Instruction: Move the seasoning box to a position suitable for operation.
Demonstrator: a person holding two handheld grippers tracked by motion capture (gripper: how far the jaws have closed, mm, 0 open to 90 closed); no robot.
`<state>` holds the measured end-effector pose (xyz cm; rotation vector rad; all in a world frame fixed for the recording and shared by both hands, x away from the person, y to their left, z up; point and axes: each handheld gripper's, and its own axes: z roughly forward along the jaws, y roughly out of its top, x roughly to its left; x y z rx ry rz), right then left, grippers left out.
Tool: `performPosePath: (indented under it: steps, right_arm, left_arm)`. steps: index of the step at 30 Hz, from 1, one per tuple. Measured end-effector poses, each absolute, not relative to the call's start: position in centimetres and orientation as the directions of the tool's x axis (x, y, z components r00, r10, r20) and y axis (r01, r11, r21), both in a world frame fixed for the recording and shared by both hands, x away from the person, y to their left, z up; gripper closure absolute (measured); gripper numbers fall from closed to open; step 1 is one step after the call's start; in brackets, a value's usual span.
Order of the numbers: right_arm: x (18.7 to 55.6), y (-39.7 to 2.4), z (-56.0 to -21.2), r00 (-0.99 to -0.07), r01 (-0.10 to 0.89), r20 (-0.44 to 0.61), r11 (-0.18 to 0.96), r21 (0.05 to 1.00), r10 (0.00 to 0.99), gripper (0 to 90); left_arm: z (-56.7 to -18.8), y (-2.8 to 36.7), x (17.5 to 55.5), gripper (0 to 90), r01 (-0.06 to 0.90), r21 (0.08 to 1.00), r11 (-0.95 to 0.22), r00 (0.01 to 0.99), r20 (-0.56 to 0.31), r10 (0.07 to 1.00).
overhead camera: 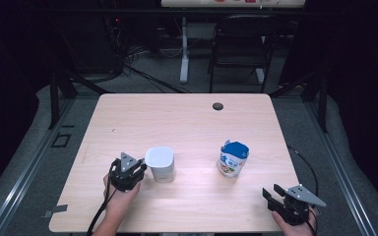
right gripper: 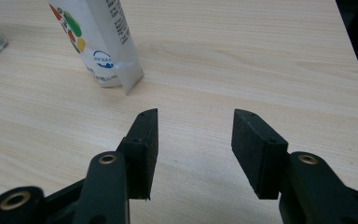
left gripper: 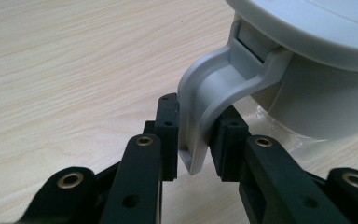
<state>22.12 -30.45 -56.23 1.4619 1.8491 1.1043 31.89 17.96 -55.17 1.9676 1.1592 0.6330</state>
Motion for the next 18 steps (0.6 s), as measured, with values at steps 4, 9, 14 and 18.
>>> performPosePath:
  steps: [4,9,14,18]
  right_arm:
    - [22.1,-30.4,-56.3,-0.274,0.524,0.08,0.079,0.848,0.959,51.2]
    - [22.1,-30.4,-56.2,-0.273,0.524,0.077,0.081,0.848,0.959,51.1]
    - [22.1,-30.4,-56.2,-0.276,0.52,0.078,0.081,0.85,0.958,51.1]
    - [22.1,-30.4,-56.2,-0.276,0.519,0.078,0.081,0.851,0.958,51.1]
  left_arm:
    - [-55.2,17.9,31.4,75.2,0.508,0.804,-0.308,0.47,0.041,0.882]
    - [-55.2,17.7,31.0,75.2,0.512,0.802,-0.307,0.472,0.037,0.881]
    - [-55.2,17.5,30.3,75.3,0.513,0.802,-0.307,0.471,0.037,0.882]
    - [-55.2,17.3,29.9,75.3,0.512,0.802,-0.307,0.471,0.037,0.882]
